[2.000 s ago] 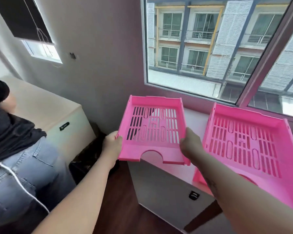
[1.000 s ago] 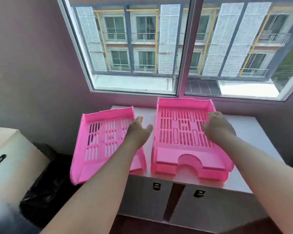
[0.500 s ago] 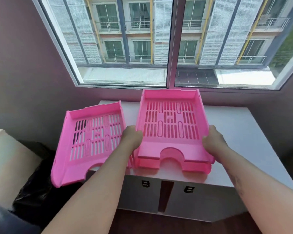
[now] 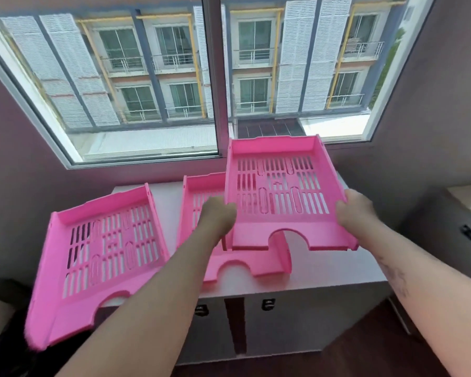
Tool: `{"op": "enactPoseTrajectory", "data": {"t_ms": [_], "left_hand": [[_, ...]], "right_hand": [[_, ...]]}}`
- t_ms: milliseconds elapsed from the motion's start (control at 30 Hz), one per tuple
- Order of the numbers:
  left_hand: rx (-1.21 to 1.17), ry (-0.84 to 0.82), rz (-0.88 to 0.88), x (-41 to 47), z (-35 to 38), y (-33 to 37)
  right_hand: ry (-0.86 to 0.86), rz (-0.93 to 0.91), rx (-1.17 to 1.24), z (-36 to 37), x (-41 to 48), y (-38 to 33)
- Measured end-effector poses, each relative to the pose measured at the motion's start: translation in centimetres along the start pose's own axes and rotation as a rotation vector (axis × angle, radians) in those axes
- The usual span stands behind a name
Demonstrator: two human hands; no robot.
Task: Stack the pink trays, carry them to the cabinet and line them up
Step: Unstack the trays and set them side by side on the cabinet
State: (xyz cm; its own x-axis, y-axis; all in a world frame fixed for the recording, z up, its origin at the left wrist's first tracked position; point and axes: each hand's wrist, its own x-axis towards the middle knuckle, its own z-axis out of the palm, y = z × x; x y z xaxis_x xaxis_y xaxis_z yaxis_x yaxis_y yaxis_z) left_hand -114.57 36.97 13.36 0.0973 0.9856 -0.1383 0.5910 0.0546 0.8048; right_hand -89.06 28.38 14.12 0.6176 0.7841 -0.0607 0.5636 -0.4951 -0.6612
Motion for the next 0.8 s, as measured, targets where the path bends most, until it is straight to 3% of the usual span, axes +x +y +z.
{"op": "enactPoseTrajectory", "data": {"t_ms": [267,400,567,667,800], "left_hand": [[-0.055,-0.122,-0.033,-0.2,10.3,4.3],[0.076,-0.126,-0.084,-1.0,13.8,4.8],[0.318,-0.079,-0.092,-1.3,16.4,4.0],[0.325,-0.045,-0.112,-1.7,17.5,3.8],[0.298,0.020,-0.008,-2.6,18.2,3.2]], "right_hand": [[0.054,0.055,-0.024,-5.9,3.7,7.9],[-0.001,0.048,-0.020,-6.2,5.8,11.1],[-0.071,0.074,0.041,-4.8,7.6,13.8],[-0.127,0.095,0.093,-3.9,8.3,14.6],[-0.139,0.093,0.107,-2.3,8.8,15.3]]}}
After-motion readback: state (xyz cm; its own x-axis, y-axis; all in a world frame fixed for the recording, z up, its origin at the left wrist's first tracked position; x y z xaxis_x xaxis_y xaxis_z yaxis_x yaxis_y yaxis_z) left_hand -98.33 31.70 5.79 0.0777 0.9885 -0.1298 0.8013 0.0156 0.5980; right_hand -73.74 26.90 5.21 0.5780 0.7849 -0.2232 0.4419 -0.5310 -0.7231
